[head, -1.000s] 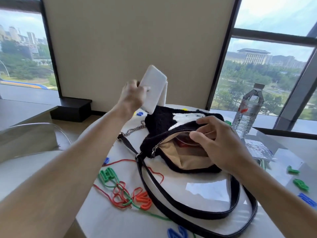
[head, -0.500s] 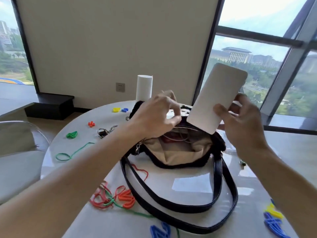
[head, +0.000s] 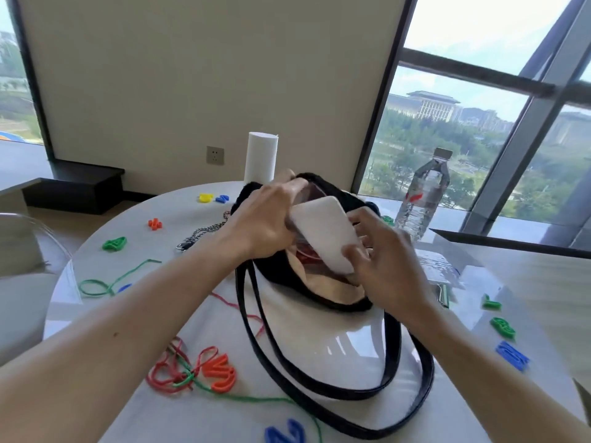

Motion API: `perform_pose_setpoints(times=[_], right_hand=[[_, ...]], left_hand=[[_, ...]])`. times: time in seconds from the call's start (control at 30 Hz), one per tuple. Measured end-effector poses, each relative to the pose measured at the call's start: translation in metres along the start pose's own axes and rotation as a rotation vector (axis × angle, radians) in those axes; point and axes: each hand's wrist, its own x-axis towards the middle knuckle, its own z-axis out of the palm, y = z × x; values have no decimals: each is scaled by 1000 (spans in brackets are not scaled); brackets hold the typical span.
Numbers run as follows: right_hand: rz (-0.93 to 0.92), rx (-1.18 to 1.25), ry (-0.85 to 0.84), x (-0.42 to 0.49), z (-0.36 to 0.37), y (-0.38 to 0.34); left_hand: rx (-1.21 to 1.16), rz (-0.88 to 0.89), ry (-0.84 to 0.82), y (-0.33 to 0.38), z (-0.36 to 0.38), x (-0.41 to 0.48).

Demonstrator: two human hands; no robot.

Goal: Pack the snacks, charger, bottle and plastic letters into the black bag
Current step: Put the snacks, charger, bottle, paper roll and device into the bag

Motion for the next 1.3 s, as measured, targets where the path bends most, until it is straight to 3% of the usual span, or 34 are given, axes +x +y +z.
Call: perform_pose_setpoints(times=[0.2, 0.43, 0.53, 0.7, 0.77, 0.9, 0.97, 1.0, 1.07, 1.2, 1.3], right_hand=[[-145, -514, -73, 22, 33, 3], [-241, -771, -201, 53, 70, 8], [-279, -754, -342, 46, 75, 14], [-164, -538, -512, 34, 50, 6], [-150, -383, -440, 25, 30, 2], [20, -95, 38, 6, -18, 26], [179, -130, 180, 2, -39, 63], [247, -197, 171, 2, -48, 85], [322, -356, -4, 1, -68, 128], [282, -601, -558, -1, -89, 185], [250, -689, -701, -4, -84, 201]], left_hand=[[95, 22, -30, 3, -5, 3], [43, 58, -117, 6, -14, 0], [43, 46, -176, 5, -17, -4], [42, -2, -282, 1, -14, -9], [58, -7, -298, -2, -13, -9], [24, 39, -260, -7, -11, -8], [-13, 74, -230, -9, -11, -7], [-39, 85, -225, -10, -15, -7], [-103, 106, -233, -9, -20, -6], [-144, 129, -231, -6, -26, -6], [-142, 124, -228, -5, -26, -8]])
